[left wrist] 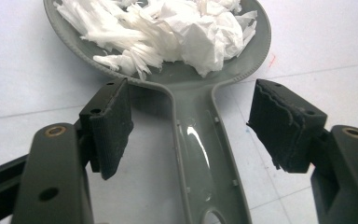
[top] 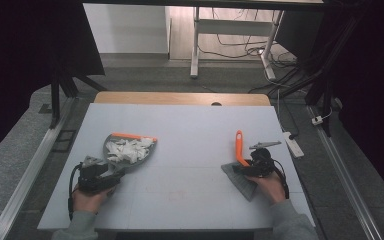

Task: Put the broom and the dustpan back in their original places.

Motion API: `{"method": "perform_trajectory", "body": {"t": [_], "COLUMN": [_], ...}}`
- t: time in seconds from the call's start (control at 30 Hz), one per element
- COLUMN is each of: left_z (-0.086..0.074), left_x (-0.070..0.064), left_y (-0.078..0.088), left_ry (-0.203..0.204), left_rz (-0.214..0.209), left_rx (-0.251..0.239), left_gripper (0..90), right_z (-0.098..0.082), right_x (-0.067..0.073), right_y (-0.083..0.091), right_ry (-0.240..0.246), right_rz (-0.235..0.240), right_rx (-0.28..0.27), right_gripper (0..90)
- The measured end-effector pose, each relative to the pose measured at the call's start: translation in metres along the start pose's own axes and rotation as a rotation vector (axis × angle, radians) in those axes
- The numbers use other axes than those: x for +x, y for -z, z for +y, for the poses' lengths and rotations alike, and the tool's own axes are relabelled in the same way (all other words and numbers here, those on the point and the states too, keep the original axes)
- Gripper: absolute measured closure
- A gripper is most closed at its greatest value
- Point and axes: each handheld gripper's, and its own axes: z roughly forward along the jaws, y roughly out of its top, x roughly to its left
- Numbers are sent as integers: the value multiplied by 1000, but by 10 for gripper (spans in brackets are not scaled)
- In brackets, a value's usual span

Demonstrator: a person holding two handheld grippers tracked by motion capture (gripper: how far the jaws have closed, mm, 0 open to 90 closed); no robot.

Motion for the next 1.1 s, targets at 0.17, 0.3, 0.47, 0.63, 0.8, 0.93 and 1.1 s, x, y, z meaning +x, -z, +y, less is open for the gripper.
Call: {"method": "perform_trajectory", "body": {"t": [0.17,0.3,0.47,0.63,0.8,0.93,1.1], "left_z": [1,2,4,4,3,2,-2], "left_x": [-1,-1,0,2,4,5,0], "left_y": [4,5,4,5,9,12,12], "left_ry": [-51,-90,-153,-194,-204,-194,-209], "left_rz": [7,-20,-55,-121,-177,-206,-231], "left_rx": [-5,-19,-13,-17,-8,5,53], "left_gripper": [297,297,301,308,316,317,317], "right_z": [1,2,0,-3,-10,-19,-32], "right_x": [2,3,5,12,20,27,29], "right_y": [-1,4,11,19,28,35,44], "right_ry": [14,19,53,103,135,172,205], "right_rz": [-34,-95,-105,-101,-31,-13,2], "right_rx": [0,-24,-65,-110,-150,-170,-196], "right_gripper": [414,406,405,420,428,429,429]}}
